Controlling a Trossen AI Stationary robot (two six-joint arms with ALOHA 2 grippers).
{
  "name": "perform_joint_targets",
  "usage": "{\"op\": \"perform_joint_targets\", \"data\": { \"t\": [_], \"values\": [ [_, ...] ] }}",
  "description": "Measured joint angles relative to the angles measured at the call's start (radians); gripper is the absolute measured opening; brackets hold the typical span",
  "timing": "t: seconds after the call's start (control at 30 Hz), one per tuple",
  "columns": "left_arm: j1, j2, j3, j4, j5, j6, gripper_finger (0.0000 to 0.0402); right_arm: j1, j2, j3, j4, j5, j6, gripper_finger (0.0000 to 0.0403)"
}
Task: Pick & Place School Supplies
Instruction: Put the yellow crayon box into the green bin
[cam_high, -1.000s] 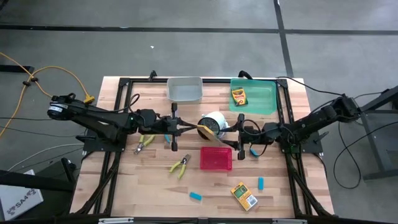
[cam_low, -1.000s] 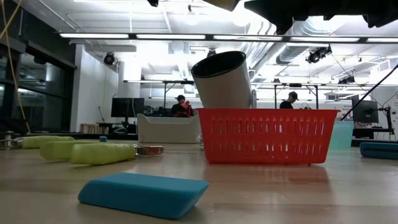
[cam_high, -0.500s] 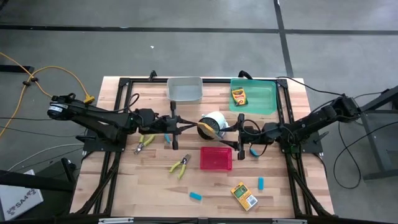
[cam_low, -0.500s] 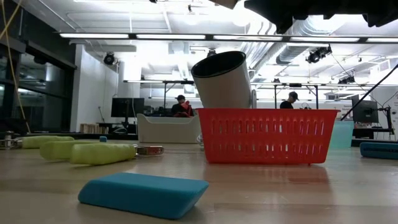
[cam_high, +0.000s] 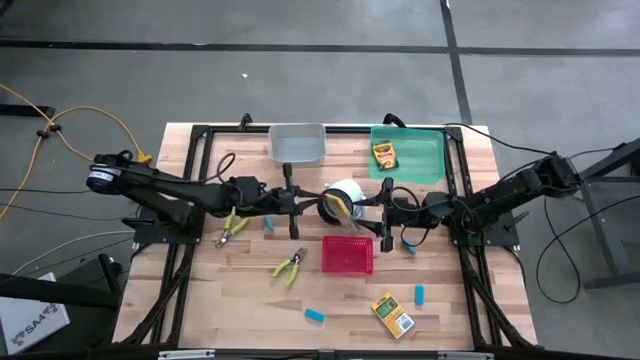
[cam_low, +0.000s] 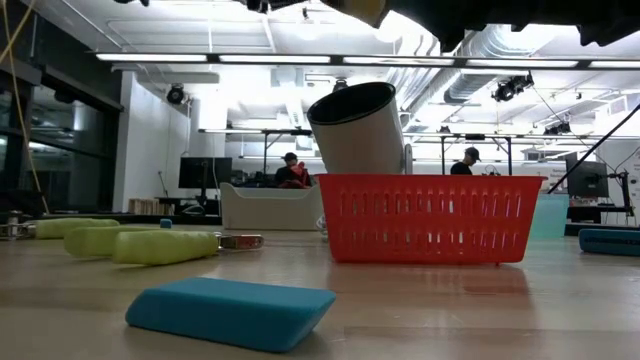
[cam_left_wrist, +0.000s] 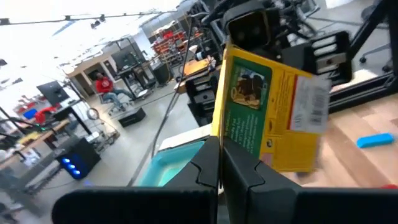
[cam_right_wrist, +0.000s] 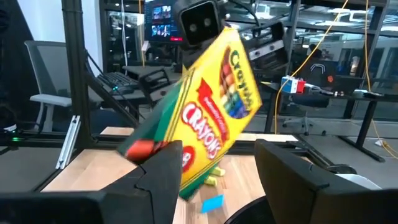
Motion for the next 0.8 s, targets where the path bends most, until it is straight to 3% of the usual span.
{"op": "perform_joint_targets", "data": {
  "t": [0.23, 0.47, 0.8],
  "values": [
    [-0.013, -0.009, 0.0, 0.023, -0.006, 0.022, 0.0, 0.002, 0.001, 0.0, -0.056, 0.08, -0.028, 0.0194],
    [-0.046, -0.009, 0.0, -0.05, -0.12, 0.038, 0.0, 0.002, -0.01, 0.0, 0.029, 0.074, -0.037, 0.0194],
    [-0.051, -0.009, 0.0, -0.05, -0.13, 0.038, 0.0, 0.002, -0.01, 0.0, 0.105, 0.052, -0.045, 0.0194]
  ]
}}
